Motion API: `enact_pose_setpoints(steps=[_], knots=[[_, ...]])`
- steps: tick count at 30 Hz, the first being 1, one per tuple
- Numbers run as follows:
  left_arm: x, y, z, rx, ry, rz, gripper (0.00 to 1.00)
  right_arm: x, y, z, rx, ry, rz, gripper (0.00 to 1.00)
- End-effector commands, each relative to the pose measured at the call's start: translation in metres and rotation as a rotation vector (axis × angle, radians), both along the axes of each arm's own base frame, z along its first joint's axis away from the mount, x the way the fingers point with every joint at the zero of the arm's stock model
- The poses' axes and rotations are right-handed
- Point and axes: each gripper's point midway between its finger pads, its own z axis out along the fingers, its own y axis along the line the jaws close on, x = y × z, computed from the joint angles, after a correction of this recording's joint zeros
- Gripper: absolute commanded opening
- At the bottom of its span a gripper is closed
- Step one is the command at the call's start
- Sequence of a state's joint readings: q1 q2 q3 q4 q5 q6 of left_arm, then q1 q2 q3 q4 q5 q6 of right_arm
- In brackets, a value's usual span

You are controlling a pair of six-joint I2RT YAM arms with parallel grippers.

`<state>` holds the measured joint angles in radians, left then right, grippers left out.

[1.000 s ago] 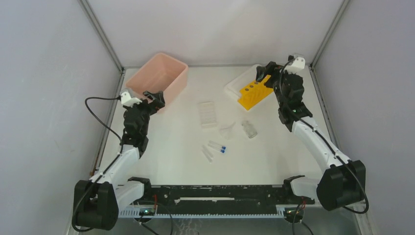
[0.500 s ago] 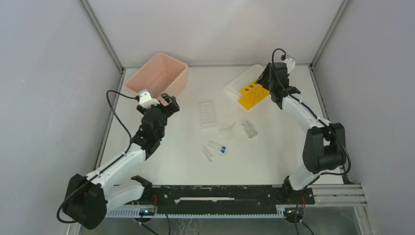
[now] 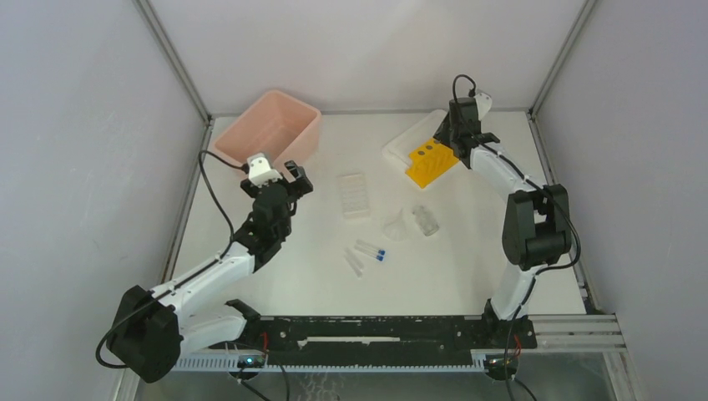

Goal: Organize the chemistry lab equipment
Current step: Pick up the test tube rack from the center of the board.

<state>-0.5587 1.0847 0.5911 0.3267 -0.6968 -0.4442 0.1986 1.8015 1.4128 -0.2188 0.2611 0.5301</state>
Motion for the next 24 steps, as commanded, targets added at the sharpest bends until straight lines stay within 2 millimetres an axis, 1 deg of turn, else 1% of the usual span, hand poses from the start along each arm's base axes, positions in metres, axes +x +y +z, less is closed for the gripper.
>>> enact_pose_setpoints(steps=[1,6,12,19,24], knots=[[0.004,-0.002,0.033,-0.038,-0.082,0.019,0.96,0.011,0.003,0.01,-0.005,-0.014,-0.012,0.48],[0.003,-0.005,0.037,-0.052,-0.093,0.012,0.96,0.015,0.003,0.001,-0.022,0.012,-0.017,0.47],[0.003,-0.008,0.035,-0.061,-0.091,0.003,0.96,0.021,0.004,-0.011,-0.028,0.037,-0.018,0.47],[0.003,-0.011,0.031,-0.072,-0.09,-0.001,0.96,0.028,0.004,-0.016,-0.036,0.047,-0.021,0.47],[0.004,-0.011,0.032,-0.08,-0.098,-0.001,0.96,0.032,0.003,-0.022,-0.041,0.067,-0.024,0.47]])
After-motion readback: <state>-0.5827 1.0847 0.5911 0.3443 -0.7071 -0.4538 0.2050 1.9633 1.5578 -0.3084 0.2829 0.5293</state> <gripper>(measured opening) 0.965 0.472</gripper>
